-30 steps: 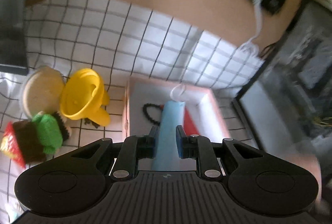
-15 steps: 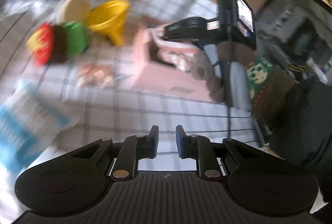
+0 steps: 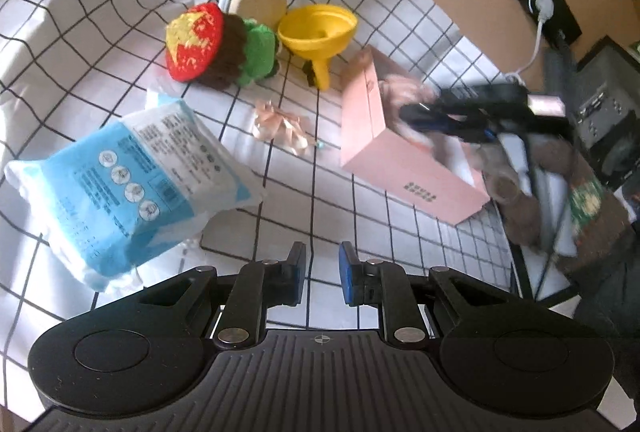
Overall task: Organize soft objects
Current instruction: 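Drop the striped towel into the pink box with the right gripper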
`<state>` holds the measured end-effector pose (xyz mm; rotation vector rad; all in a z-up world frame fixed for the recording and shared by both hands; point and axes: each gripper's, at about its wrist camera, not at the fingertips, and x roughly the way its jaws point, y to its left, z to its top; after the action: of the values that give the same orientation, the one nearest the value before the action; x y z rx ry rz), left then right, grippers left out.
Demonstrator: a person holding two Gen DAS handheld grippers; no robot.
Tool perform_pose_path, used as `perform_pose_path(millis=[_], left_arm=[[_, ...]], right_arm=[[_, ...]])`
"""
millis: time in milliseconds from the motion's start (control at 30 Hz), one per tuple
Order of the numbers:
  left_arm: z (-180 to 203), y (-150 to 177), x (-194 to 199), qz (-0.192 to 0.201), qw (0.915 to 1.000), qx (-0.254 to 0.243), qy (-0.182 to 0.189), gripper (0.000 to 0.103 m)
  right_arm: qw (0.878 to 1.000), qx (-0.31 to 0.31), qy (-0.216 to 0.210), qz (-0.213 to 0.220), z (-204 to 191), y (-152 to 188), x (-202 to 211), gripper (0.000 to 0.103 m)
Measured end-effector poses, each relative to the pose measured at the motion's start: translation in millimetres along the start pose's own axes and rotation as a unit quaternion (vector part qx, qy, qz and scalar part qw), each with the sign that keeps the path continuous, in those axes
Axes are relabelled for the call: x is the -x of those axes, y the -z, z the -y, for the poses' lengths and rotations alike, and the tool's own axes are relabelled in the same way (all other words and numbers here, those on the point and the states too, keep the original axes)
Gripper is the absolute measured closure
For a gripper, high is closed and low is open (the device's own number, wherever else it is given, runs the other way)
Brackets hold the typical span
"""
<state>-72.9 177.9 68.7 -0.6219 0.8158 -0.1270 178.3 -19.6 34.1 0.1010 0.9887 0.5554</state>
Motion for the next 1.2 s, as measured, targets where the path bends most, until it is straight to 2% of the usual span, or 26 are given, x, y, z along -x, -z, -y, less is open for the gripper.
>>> perform_pose_path(millis=[33,133,233,267,333,400,433,500,533,567,667,733,767,800,900,933,1033,1133,1200], left_arm=[[1,0,-1,-0.004,1.0000,-0.003,-0.003,0.083],[2,3,2,-0.008,0.9999,-0.011,-0.006,0.083],[1,4,9,-0.003,0.9998,-0.016,-0.009,0.083],[-1,5,13,0.001,0.9998,-0.017,-0.009,0.083],[-6,4,18,0.008,0.9998,-0.014,-0.013,0.083],[-15,2,21,0.013,0.9996,-0.005,-0.023,0.083],[-20,1,23,0.015,0.9995,0.001,-0.027,0.083],[-30,-2,24,0.018,0.9991,0.010,-0.036,0.083],[-34,-4,25,0.020,0.9988,0.012,-0.043,0.084],[-39,-6,25,0.024,0.9982,0.013,-0.053,0.086],[-57,-16,28,0.042,0.9958,0.029,-0.076,0.086],[-68,-24,31,0.055,0.9925,0.034,-0.104,0.086],[-72,-27,33,0.056,0.9920,0.034,-0.108,0.086],[-76,-29,37,0.055,0.9925,0.032,-0.104,0.086],[-79,-28,50,0.052,0.9951,0.013,-0.083,0.086],[-79,-27,55,0.051,0.9958,0.006,-0.075,0.086],[-80,-27,70,0.060,0.9964,-0.004,-0.059,0.086],[-85,-35,79,0.069,0.9953,-0.009,-0.068,0.086],[-92,-42,75,0.054,0.9960,-0.003,-0.070,0.086]], right_arm=[[1.000,-0.011,-0.009,-0.005,-2,1,-9,0.080],[1.000,-0.003,0.017,-0.012,-12,6,-37,0.083],[1.000,0.005,0.013,-0.004,-13,8,-30,0.083],[1.000,0.019,0.011,0.002,-17,9,-21,0.080],[0.997,0.064,0.029,0.023,-29,13,0,0.066],[0.987,0.129,0.067,0.070,-50,22,23,0.041],[0.977,0.172,0.080,0.099,-67,30,34,0.040],[0.957,0.246,0.092,0.125,-98,41,40,0.040],[0.951,0.268,0.089,0.126,-113,44,38,0.040],[0.950,0.277,0.080,0.118,-124,44,33,0.040],[0.963,0.255,0.037,0.072,-148,45,-3,0.040],[0.963,0.259,0.050,0.056,-159,50,-33,0.043],[0.962,0.262,0.065,0.051,-163,53,-47,0.050],[0.961,0.263,0.076,0.046,-163,54,-59,0.062],[0.965,0.249,0.081,0.014,-156,61,-79,0.078],[0.967,0.243,0.075,0.022,-155,67,-78,0.078],[0.972,0.230,0.045,0.006,-146,90,-60,0.078],[0.971,0.236,0.045,0.008,-133,123,-34,0.078],[0.971,0.233,0.054,0.012,-120,145,-14,0.078]])
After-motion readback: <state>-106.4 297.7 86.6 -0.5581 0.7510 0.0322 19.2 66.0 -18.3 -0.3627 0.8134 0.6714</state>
